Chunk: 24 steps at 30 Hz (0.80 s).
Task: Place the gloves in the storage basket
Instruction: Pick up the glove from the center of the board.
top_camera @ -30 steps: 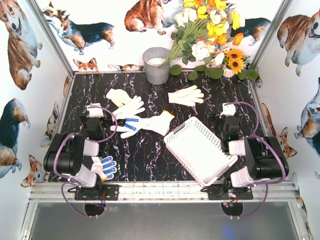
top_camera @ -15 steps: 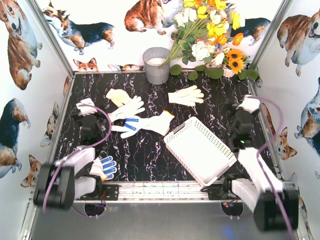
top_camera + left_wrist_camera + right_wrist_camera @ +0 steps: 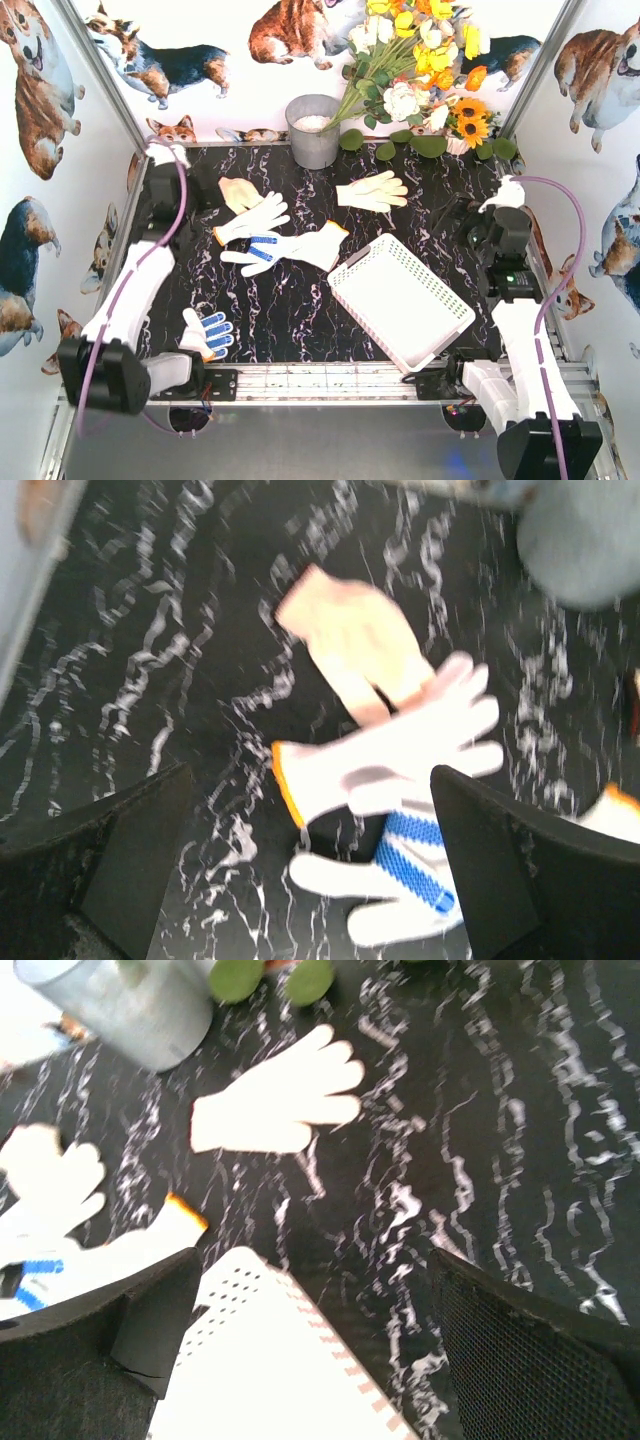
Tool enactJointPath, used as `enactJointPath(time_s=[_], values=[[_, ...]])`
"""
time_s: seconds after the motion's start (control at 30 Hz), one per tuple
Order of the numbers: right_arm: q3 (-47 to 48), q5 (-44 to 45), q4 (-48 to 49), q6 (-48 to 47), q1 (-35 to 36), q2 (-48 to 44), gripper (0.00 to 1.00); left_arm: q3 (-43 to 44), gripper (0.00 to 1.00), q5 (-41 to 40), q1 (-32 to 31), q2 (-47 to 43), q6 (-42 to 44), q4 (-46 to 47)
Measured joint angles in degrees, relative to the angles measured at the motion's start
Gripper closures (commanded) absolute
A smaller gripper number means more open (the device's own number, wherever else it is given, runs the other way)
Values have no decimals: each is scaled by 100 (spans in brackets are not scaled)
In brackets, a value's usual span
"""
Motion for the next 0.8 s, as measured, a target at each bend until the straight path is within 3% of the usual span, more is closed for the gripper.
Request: enactJointPath(time_s=[0.33, 0.43, 0.8], values=[[101, -1342, -710, 168, 4, 378, 5, 673, 4, 1545, 219, 1945, 520, -1445], [118, -1445, -802, 186, 7, 492, 6, 717, 15, 1755, 260, 2326, 492, -1458], [210, -1851, -702, 417, 203, 990, 8, 555, 28, 2614, 1145, 2815, -9, -970]])
